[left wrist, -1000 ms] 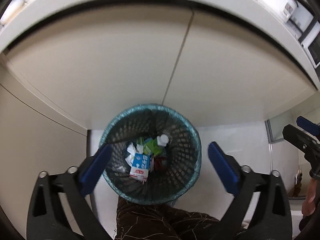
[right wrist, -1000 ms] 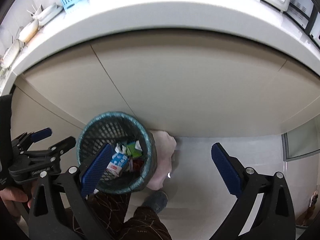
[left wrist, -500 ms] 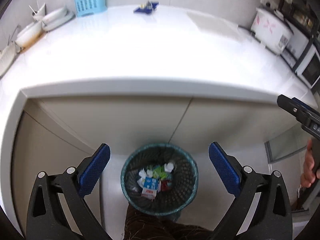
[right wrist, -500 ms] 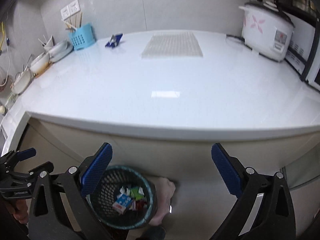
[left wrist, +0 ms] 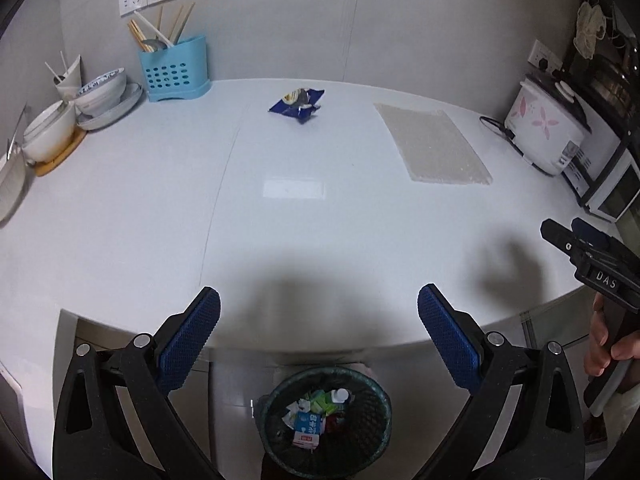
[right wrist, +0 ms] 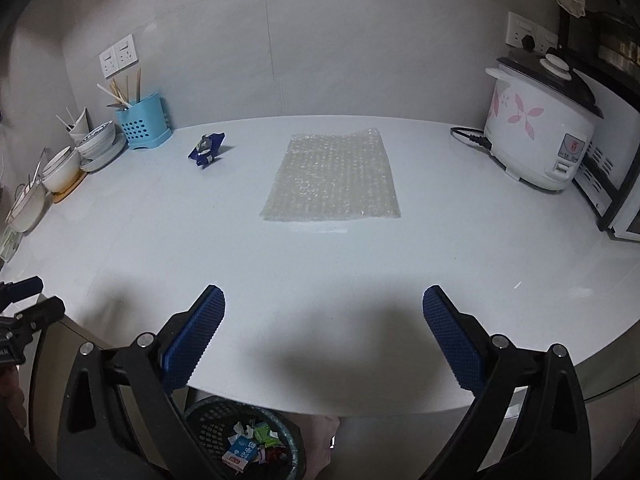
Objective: Collect trash
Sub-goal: 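Raise both open tools back over the counter, then grasp the blue snack wrapper with left tool while right tool grasps the bubble wrap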
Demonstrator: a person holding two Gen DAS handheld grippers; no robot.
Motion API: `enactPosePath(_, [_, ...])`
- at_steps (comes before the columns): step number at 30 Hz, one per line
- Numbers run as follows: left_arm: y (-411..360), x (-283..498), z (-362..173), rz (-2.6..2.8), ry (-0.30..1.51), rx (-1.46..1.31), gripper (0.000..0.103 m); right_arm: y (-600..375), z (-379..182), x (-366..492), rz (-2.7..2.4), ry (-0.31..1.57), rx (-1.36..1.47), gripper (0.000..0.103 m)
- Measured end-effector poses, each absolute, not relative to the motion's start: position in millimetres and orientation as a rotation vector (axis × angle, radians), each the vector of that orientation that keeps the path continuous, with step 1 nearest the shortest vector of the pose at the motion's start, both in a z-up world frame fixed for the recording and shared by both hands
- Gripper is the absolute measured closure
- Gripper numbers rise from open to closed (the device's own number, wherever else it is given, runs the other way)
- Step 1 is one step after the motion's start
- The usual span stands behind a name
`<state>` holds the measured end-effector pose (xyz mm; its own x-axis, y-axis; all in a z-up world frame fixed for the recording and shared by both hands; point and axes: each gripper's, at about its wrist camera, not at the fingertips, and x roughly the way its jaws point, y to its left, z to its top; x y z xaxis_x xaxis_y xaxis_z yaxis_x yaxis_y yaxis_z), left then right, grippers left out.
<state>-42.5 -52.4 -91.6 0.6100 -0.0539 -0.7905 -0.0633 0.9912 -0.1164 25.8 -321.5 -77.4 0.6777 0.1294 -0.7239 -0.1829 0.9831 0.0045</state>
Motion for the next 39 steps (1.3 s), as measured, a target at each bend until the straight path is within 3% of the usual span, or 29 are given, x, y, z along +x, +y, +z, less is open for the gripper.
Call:
enactPosePath(13, [-17,77,-72,-0.056,0.904,-0.098,0.006,-298,-75,133,0.094,0.901,-0.103,0.008])
enactPosePath(39, [7,325,-161,-0.142,0.994,-0.065,0.007,-306,-157,301,-0.058,1.133,-0.048,0.008])
